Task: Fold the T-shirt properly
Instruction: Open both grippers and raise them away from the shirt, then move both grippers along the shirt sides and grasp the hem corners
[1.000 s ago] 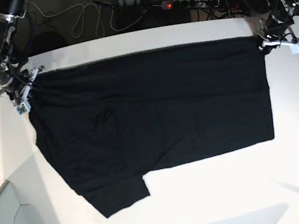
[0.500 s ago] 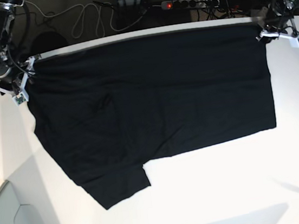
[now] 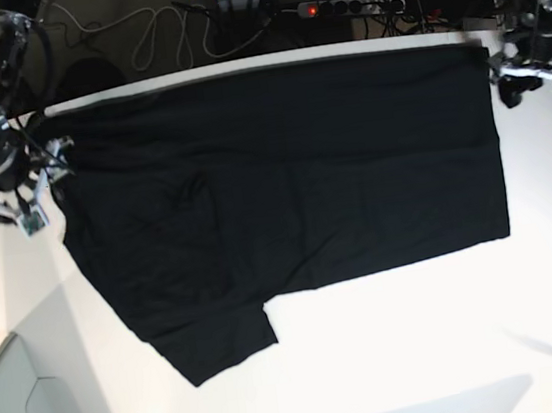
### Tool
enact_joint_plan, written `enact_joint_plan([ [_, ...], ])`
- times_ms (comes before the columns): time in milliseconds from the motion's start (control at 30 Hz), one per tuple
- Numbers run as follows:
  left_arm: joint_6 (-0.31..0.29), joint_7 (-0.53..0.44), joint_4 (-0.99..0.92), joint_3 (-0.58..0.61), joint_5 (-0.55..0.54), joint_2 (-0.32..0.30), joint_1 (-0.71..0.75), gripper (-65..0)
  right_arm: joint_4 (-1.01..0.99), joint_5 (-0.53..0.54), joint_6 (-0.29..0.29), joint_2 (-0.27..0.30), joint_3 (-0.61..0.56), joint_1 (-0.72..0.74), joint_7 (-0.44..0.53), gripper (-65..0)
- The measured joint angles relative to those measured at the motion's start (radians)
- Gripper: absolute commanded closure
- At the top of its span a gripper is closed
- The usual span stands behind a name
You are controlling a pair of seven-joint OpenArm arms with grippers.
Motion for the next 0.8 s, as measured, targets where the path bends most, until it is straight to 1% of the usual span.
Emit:
enact_joint_plan([
  [67,0.009,-0.003,-0.001,-0.022,0.023,0.0,-0.063,-34.1,-0.037,-0.007,0.0,-0.006,-0.034,0.073,0.0,-46.1],
  [133,0.008,0.018,-0.006,-0.017,0.021,-0.004,-0.13,-34.2,-0.109,-0.008,0.002,-0.019,-0.07,0.161,-0.005,-46.1],
  [200,-0.003,0.005,-0.04,-0.004,0.013,-0.031,-0.211,-34.4,-0.203,-0.002,0.002,-0.023,-0.115,0.269,0.0,-46.1],
  [267,-0.002,-0.005,-0.1,0.026,0.014,-0.068,-0.295,-34.4,-0.356,-0.01,0.002,-0.033,-0.158,0.398,0.006,-46.1],
  [300,-0.004,-0.007,-0.134,0.042,0.037,-0.079,-0.327,-34.4,-0.44,-0.016,0.002,-0.042,-0.172,0.457,0.003,-46.1],
  [333,-0.002,-0.012,-0.174,0.054,0.072,-0.089,-0.359,-34.5,-0.539,-0.008,0.002,-0.048,-0.182,0.528,0.019,-46.1],
  [367,-0.006,-0.014,-0.221,0.066,0.104,-0.093,-0.395,-34.5,-0.64,-0.011,0.002,-0.058,-0.183,0.598,0.042,-46.1],
  [433,-0.002,-0.006,-0.328,0.09,0.179,-0.102,-0.466,-34.6,-0.871,-0.012,-0.006,-0.068,-0.179,0.733,0.144,-46.1],
  [467,0.0,-0.011,-0.371,0.098,0.204,-0.106,-0.495,-34.6,-0.966,-0.015,-0.033,-0.07,-0.183,0.778,0.197,-46.5],
  [500,0.003,-0.032,-0.417,0.107,0.217,-0.116,-0.528,-34.6,-1.067,-0.009,-0.058,-0.069,-0.183,0.828,0.279,-46.6],
  [533,0.002,-0.066,-0.451,0.126,0.231,-0.126,-0.554,-34.7,-1.148,-0.013,-0.097,-0.068,-0.186,0.861,0.34,-46.7],
  [600,0.003,-0.135,-0.524,0.193,0.24,-0.162,-0.6,-36.6,-1.302,-0.012,-0.154,-0.057,-0.19,0.914,0.473,-46.9],
  [633,0.003,-0.165,-0.557,0.233,0.237,-0.176,-0.618,-37.5,-1.356,-0.011,-0.174,-0.045,-0.19,0.925,0.512,-46.9],
  [700,0.003,-0.225,-0.626,0.312,0.238,-0.201,-0.644,-38.2,-1.421,-0.021,-0.257,-0.023,-0.188,0.933,0.563,-46.9],
  [800,0.011,-0.303,-0.75,0.404,0.243,-0.21,-0.702,-38.2,-1.427,-0.02,-0.338,0.01,-0.187,0.917,0.621,-47.0],
])
